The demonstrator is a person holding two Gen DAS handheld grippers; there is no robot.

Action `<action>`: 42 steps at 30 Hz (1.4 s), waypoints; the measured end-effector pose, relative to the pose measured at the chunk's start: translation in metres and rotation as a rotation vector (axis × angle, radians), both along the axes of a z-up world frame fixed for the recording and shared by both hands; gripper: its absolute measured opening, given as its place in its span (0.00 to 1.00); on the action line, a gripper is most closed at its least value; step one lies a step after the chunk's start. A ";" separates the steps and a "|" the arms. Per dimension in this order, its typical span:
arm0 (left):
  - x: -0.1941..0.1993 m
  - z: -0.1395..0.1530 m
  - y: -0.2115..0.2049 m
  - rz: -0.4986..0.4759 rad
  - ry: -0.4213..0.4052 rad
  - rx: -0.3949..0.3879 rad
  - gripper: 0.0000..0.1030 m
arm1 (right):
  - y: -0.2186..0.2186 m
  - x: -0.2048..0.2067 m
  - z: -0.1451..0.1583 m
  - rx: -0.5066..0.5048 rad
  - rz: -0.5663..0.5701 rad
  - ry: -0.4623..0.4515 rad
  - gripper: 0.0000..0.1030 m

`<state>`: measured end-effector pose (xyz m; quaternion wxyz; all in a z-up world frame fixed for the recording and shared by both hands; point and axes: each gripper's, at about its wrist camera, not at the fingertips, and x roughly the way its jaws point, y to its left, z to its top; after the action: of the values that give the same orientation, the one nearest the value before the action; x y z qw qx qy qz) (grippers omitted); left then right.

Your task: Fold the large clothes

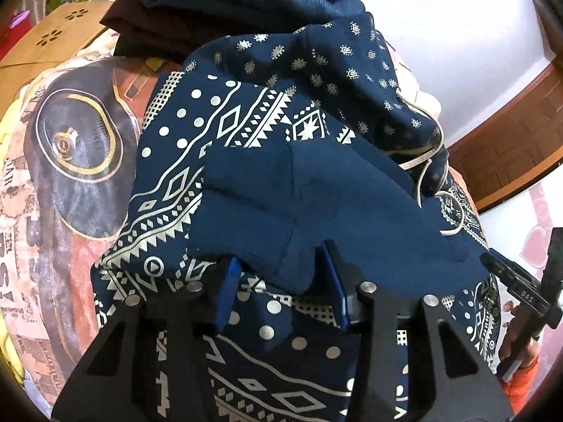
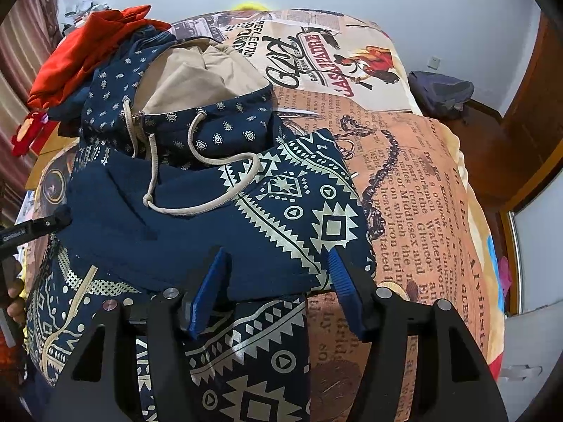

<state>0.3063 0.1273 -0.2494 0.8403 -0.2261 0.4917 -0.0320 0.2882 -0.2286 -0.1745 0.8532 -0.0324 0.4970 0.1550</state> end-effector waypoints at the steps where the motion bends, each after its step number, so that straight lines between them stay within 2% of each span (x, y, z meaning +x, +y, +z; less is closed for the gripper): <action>1: 0.003 0.001 0.000 -0.001 -0.006 -0.010 0.43 | -0.001 0.000 0.000 0.003 0.001 0.002 0.56; 5: 0.013 0.004 0.010 0.016 -0.030 -0.064 0.28 | -0.004 0.001 0.004 0.022 -0.005 0.019 0.56; 7: 0.020 0.010 0.013 0.029 -0.045 -0.050 0.27 | -0.008 0.001 0.010 0.032 -0.011 0.017 0.56; 9: 0.026 0.021 0.008 0.021 -0.062 0.014 0.21 | -0.011 0.001 0.017 0.039 -0.019 0.003 0.56; 13: 0.037 0.058 -0.018 -0.011 -0.147 0.226 0.16 | -0.020 0.002 0.036 0.037 -0.044 -0.047 0.56; 17: 0.034 0.115 -0.050 -0.062 -0.318 0.379 0.15 | -0.022 0.009 0.049 -0.001 -0.067 -0.085 0.56; 20: 0.032 0.142 -0.061 -0.084 -0.400 0.412 0.15 | -0.011 0.011 0.051 -0.049 -0.024 -0.111 0.56; 23: 0.030 0.152 -0.058 -0.082 -0.427 0.425 0.15 | 0.001 0.013 0.038 -0.076 0.032 -0.090 0.56; 25: 0.028 0.150 -0.051 -0.067 -0.421 0.432 0.15 | 0.009 0.014 0.025 -0.091 0.064 -0.058 0.56; 28: 0.027 0.133 -0.033 -0.053 -0.364 0.414 0.15 | 0.020 0.014 0.003 -0.115 0.109 -0.004 0.56; 31: 0.026 0.104 -0.020 -0.081 -0.287 0.427 0.16 | 0.025 0.010 -0.004 -0.139 0.122 -0.008 0.56; 33: 0.028 0.077 -0.015 -0.087 -0.199 0.467 0.16 | 0.025 0.009 -0.002 -0.146 0.128 -0.009 0.56; 35: 0.027 0.051 -0.007 -0.084 -0.129 0.466 0.17 | 0.024 0.010 0.000 -0.125 0.124 0.008 0.56; 38: 0.021 0.023 0.006 -0.053 -0.071 0.423 0.23 | 0.025 0.010 0.001 -0.094 0.120 0.030 0.57; 41: 0.015 0.003 0.017 -0.038 -0.015 0.366 0.35 | 0.027 0.007 0.002 -0.100 0.122 0.032 0.57; 42: 0.013 -0.002 0.019 -0.038 0.002 0.355 0.43 | 0.027 0.008 0.001 -0.100 0.128 0.029 0.57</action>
<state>0.3197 0.1462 -0.2516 0.8657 -0.0647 0.4948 0.0396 0.2960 -0.2011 -0.1730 0.8317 -0.1043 0.5132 0.1846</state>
